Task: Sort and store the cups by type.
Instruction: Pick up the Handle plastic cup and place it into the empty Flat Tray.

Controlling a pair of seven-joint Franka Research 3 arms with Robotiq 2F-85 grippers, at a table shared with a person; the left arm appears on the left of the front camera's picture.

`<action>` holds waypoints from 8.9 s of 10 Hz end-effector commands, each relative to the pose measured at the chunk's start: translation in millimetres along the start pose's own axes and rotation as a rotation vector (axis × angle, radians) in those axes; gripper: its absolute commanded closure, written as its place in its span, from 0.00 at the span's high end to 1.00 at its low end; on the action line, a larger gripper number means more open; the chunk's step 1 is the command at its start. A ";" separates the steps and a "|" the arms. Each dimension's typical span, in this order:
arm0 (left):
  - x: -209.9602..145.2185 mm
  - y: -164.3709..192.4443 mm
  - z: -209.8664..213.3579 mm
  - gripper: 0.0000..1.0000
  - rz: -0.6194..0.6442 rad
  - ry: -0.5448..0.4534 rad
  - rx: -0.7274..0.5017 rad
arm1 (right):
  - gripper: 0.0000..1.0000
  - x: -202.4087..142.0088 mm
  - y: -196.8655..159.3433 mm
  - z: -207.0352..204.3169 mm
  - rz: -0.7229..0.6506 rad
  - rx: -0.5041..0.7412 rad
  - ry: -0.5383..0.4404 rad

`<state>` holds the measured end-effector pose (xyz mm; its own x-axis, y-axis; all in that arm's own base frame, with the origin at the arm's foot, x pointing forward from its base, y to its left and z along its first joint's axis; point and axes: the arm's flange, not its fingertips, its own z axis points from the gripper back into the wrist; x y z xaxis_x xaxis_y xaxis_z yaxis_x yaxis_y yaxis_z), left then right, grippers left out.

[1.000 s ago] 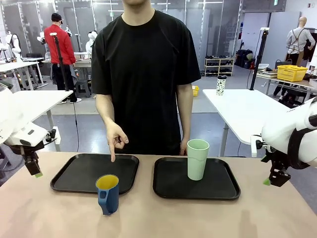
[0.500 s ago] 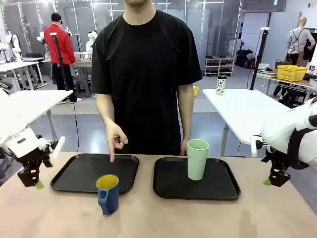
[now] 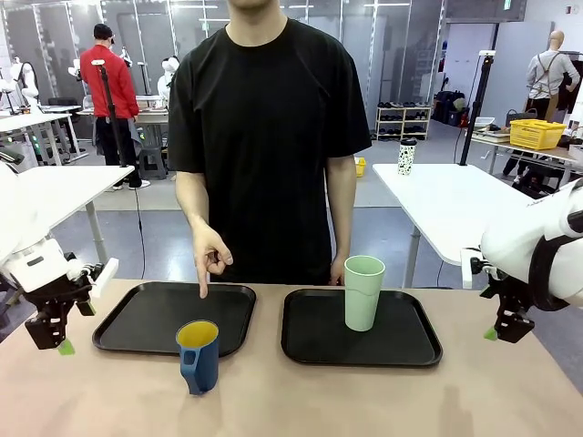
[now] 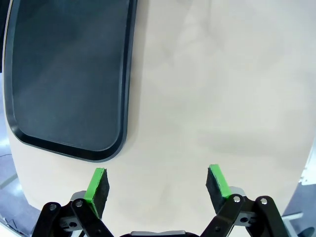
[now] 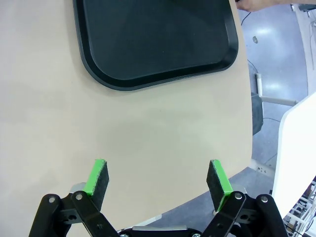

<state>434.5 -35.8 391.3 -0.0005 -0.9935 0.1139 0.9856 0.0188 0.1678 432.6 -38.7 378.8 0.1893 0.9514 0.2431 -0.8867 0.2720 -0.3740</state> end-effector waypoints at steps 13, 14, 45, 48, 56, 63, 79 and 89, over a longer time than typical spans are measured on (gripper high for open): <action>0.9 -3.5 -78.4 1.00 -0.003 -0.767 0.022 | 1.00 1.8 -0.3 -2.5 0.000 -0.013 -0.006; -1.2 -4.8 -83.6 1.00 -0.033 -0.877 0.012 | 1.00 1.8 -0.3 -2.5 0.000 -0.013 -0.006; 45.0 18.1 -188.8 1.00 0.004 -1.255 -0.270 | 1.00 1.8 -0.3 -2.5 0.000 -0.013 -0.006; 54.1 17.6 -192.9 1.00 0.000 -1.263 -0.285 | 1.00 1.8 -0.3 -2.5 0.000 -0.013 -0.006; 81.6 23.0 -205.8 1.00 -0.007 -1.321 -0.323 | 1.00 1.8 -0.3 -2.5 0.000 -0.013 -0.006; 91.4 18.9 -205.2 1.00 -0.073 -1.362 -0.371 | 1.00 1.8 -0.3 -2.5 0.000 -0.013 -0.006; 68.8 36.7 -91.4 0.42 -0.043 -1.421 -0.261 | 1.00 1.8 -0.3 -2.5 0.000 -0.013 -0.006; 59.2 42.0 -81.1 0.75 -0.013 -1.394 -0.220 | 1.00 1.8 -0.3 -2.5 0.000 -0.013 -0.006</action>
<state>489.6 -102.9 325.4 -0.0461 -0.0660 0.9968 0.9901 -0.1358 0.0368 432.7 -38.7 378.4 0.1894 0.9514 0.2429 -0.8867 0.2720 -0.3739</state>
